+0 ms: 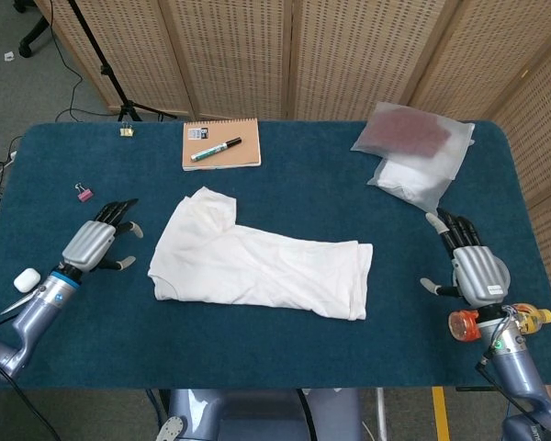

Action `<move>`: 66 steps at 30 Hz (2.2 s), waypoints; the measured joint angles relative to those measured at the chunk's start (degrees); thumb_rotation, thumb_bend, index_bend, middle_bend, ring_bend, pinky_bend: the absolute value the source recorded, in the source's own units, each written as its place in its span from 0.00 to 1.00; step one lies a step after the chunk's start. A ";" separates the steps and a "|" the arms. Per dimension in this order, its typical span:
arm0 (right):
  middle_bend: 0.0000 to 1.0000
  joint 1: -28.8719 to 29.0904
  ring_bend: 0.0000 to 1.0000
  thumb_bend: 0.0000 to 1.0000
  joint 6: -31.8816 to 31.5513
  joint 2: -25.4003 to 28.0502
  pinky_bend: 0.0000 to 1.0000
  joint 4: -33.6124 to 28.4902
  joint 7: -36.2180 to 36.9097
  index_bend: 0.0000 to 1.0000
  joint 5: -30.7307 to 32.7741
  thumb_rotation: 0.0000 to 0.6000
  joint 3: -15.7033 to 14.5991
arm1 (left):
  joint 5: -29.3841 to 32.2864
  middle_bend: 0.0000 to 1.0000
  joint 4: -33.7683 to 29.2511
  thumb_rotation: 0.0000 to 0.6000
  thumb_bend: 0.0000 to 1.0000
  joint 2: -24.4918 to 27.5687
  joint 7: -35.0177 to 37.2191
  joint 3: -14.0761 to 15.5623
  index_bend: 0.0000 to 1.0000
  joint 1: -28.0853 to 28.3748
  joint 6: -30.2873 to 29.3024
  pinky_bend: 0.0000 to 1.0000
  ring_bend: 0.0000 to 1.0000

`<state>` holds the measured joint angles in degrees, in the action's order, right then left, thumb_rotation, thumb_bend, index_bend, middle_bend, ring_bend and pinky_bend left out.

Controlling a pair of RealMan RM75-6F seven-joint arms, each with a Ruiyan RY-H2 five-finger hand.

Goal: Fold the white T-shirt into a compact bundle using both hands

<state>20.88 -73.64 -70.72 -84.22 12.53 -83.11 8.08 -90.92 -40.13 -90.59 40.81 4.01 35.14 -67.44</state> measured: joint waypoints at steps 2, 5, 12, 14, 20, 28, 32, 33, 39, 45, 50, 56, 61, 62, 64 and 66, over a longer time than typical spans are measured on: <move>0.00 -0.02 0.00 0.16 -0.06 -0.03 0.01 -0.09 -0.16 0.04 -0.02 1.00 0.00 | -0.52 0.00 1.08 1.00 0.22 -0.59 -0.05 0.39 0.44 -0.14 0.08 0.00 0.00; 0.00 -0.05 0.00 0.16 0.07 -0.06 0.01 -0.10 -0.22 0.04 0.21 1.00 0.05 | -1.76 0.00 2.55 1.00 0.19 -1.47 -0.31 1.14 0.44 -0.11 0.17 0.00 0.00; 0.00 -0.02 0.00 0.18 0.43 -0.12 0.01 0.21 0.07 0.04 0.57 1.00 0.20 | -3.50 0.00 6.43 1.00 0.08 -3.89 -3.89 1.91 0.38 0.06 -0.77 0.00 0.00; 0.00 -0.02 0.00 0.18 0.49 -0.13 0.01 0.24 0.11 0.04 0.61 1.00 0.22 | -3.84 0.00 7.77 1.00 0.05 -4.84 -4.40 2.01 0.38 0.05 -1.16 0.00 0.00; 0.00 0.03 0.00 0.19 0.71 -0.19 0.01 0.37 0.22 0.04 0.64 1.00 0.23 | -4.34 0.00 12.64 1.00 0.05 -8.73 -4.76 1.98 0.38 0.09 -1.95 0.00 0.00; 0.00 0.01 0.00 0.21 0.70 -0.12 0.01 0.37 0.48 0.04 0.60 1.00 0.30 | -4.06 0.00 16.50 1.00 0.08 -12.86 -4.66 1.31 0.38 1.17 -0.83 0.00 0.00; 0.00 -0.06 0.00 0.21 0.56 -0.03 0.01 0.30 0.62 0.04 0.57 1.00 0.35 | -3.65 0.00 17.36 1.00 0.13 -14.09 -4.69 0.89 0.38 1.69 0.02 0.00 0.00; 0.00 -0.08 0.00 0.21 0.53 -0.01 0.01 0.27 0.65 0.04 0.57 1.00 0.36 | -3.55 0.00 17.55 1.00 0.14 -14.32 -4.59 0.81 0.38 1.84 0.37 0.00 0.00; 0.00 -0.09 0.00 0.21 0.55 0.16 0.01 0.18 1.06 0.04 0.46 1.00 0.37 | -3.08 0.00 18.15 1.00 0.28 -15.20 -3.86 0.37 0.38 2.52 1.13 0.00 0.00; 0.00 -0.07 0.00 0.21 0.62 0.22 0.01 0.21 1.27 0.04 0.42 1.00 0.39 | -2.87 0.00 18.25 1.00 0.39 -15.20 -3.78 0.04 0.38 3.06 1.01 0.00 0.00; 0.00 -0.08 0.00 0.21 0.64 0.27 0.01 0.15 1.26 0.04 0.35 1.00 0.34 | -2.83 0.00 18.43 1.00 0.37 -15.31 -4.47 0.15 0.38 3.25 1.75 0.00 0.00; 0.00 -0.15 0.00 0.21 0.58 0.40 0.01 0.02 1.38 0.04 0.40 1.00 0.39 | -2.73 0.00 18.66 1.00 0.37 -15.96 -4.57 0.31 0.38 3.14 2.35 0.00 0.00; 0.00 -0.13 0.00 0.22 0.61 0.38 0.01 0.04 1.45 0.04 0.37 1.00 0.39 | -2.45 0.00 19.27 1.00 0.37 -16.66 -4.72 0.22 0.38 3.18 3.12 0.00 0.00; 0.00 -0.13 0.00 0.23 0.63 0.37 0.01 0.03 1.46 0.04 0.38 1.00 0.39 | -2.39 0.00 19.35 1.00 0.37 -16.78 -4.67 0.19 0.38 3.21 3.31 0.00 0.00; 0.00 -0.13 0.00 0.24 0.66 0.37 0.01 0.01 1.51 0.04 0.39 1.00 0.38 | -2.27 0.00 19.60 1.00 0.37 -17.13 -4.64 0.15 0.39 3.29 3.74 0.00 0.00; 0.00 -0.13 0.00 0.25 0.66 0.38 0.01 -0.02 1.59 0.04 0.41 1.00 0.41 | -2.15 0.00 19.78 1.00 0.37 -17.44 -4.62 0.09 0.42 3.35 4.07 0.00 0.00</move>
<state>20.75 -72.98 -70.35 -84.24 14.11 -82.70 8.49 -93.07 -20.35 -108.03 36.19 4.10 38.49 -63.37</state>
